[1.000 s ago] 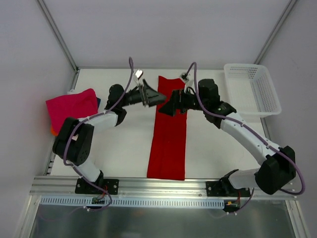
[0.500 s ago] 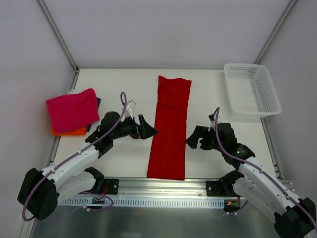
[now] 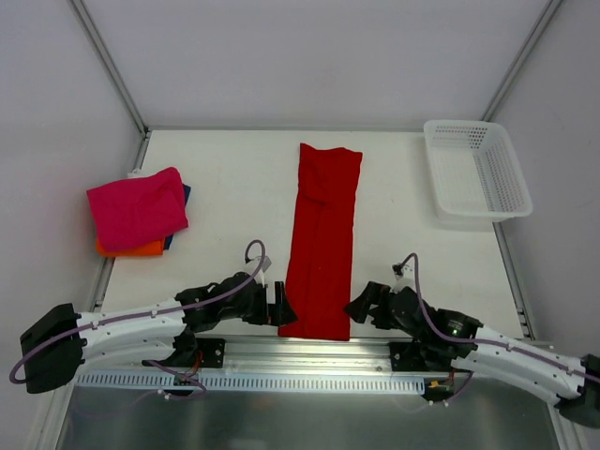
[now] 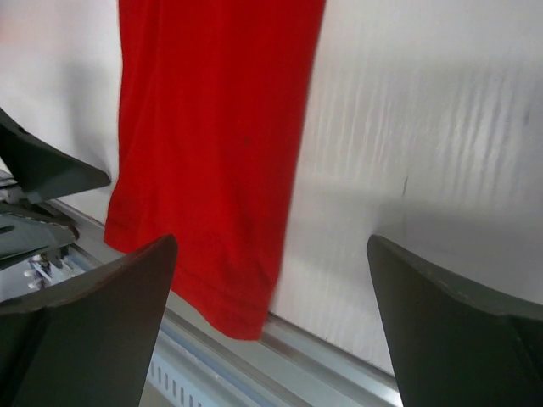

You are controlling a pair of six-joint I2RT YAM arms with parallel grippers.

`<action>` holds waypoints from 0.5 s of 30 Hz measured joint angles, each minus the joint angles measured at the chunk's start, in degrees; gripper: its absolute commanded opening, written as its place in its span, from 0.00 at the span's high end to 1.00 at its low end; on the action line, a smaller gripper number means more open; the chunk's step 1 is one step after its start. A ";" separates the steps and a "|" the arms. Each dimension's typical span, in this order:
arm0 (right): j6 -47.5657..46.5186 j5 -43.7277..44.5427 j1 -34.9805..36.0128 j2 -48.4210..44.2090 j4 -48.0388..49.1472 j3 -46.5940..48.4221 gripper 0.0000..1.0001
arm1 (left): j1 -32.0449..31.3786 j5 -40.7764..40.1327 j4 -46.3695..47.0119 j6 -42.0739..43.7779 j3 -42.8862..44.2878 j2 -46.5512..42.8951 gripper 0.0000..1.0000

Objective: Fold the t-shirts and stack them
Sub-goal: Fold the tshirt

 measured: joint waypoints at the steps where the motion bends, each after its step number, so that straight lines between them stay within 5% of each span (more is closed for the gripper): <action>1: 2.01 2.19 3.30 1.53 0.83 -0.13 0.01 | -1.88 -1.49 -0.07 -1.64 -0.04 0.00 0.01; 10: 20.68 21.59 25.29 22.84 15.43 0.83 0.00 | -11.52 -7.96 0.20 -13.22 -1.88 -1.75 0.01; 15: 30.99 27.39 34.97 27.23 7.78 4.68 0.01 | -15.23 -9.42 0.07 -17.73 -2.97 -3.52 0.01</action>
